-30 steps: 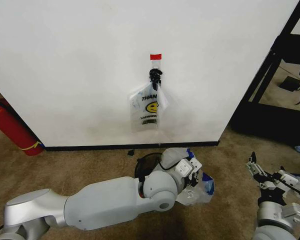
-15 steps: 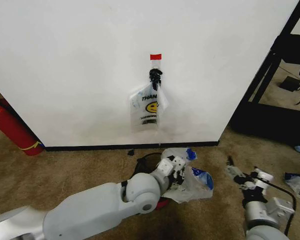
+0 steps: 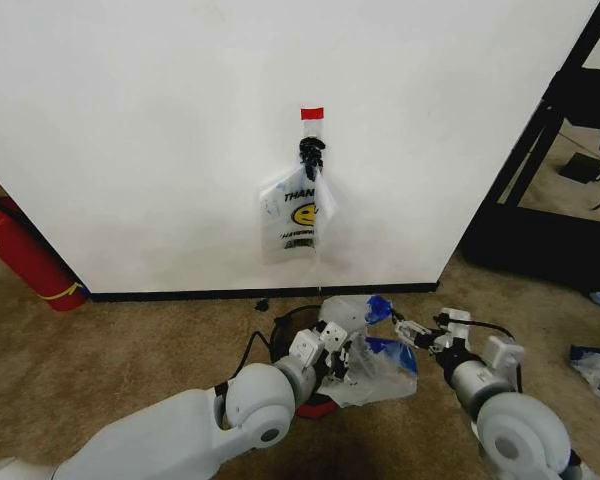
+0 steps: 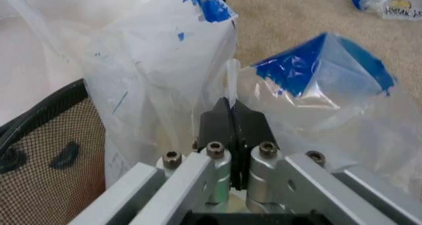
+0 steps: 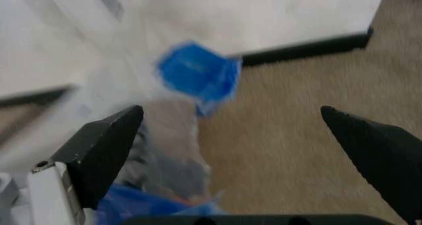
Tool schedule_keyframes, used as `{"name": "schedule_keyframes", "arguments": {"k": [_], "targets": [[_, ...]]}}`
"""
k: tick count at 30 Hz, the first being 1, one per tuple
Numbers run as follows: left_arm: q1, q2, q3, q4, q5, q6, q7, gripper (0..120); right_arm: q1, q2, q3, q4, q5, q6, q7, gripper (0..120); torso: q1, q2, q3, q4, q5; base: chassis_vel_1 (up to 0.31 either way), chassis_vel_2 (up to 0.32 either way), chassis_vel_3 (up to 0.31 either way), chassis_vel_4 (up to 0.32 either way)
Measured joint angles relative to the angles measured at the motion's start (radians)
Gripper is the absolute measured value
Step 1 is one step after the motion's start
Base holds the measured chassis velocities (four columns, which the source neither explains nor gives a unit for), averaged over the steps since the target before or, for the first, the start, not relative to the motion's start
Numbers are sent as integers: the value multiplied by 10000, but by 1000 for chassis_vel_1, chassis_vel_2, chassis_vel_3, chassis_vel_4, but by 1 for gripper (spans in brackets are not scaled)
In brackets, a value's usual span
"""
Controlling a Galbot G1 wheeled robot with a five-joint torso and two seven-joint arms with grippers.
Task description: Pick up the garbage bag from the wall and place it over the trash bin.
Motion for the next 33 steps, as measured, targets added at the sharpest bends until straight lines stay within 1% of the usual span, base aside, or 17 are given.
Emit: {"name": "schedule_keyframes", "arguments": {"k": [3, 9, 11, 13, 17, 21, 26, 33], "targets": [[80, 34, -48, -27, 71, -26, 50, 0, 122, -111, -250, -267, -15, -7, 0, 100, 0, 0, 0, -1, 2, 0, 0, 0, 0], [371, 317, -195, -168, 314, -101, 265, 0, 844, -319, -1074, -1057, -294, 72, -312, 100, 0, 0, 0, 2, 2, 0, 0, 0, 0], [399, 345, -208, -184, 329, -105, 281, 0, 932, -337, -1143, -1104, -294, 79, -356, 100, 0, 0, 0, 1, 1, 0, 0, 0, 0], [448, 399, -221, -201, 413, -138, 349, 0, 1213, -372, -1323, -1166, -171, 73, -515, 100, 0, 0, 0, 4, 2, 0, 0, 0, 0], [300, 292, -79, -109, 427, -159, 393, 0, 1257, -440, -1370, -1077, -58, -47, -662, 100, 0, 0, 0, 2, 0, 0, 0, 0, 0], [-114, 75, 296, 82, 414, -229, 470, 0, 1246, -434, -1419, -942, 164, -230, -664, 100, 0, 0, 0, -2, -1, 0, 0, 0, 0], [-215, 116, 399, 95, 397, -280, 556, 0, 1326, -297, -1489, -944, 371, -346, -569, 100, 0, 0, 0, 3, 2, 0, 0, 0, 0], [-249, 302, 416, 63, 378, -354, 659, 0, 1564, -128, -1554, -1248, 587, -433, -484, 100, 0, 0, 0, 2, 1, 0, 0, 0, 0]]}}
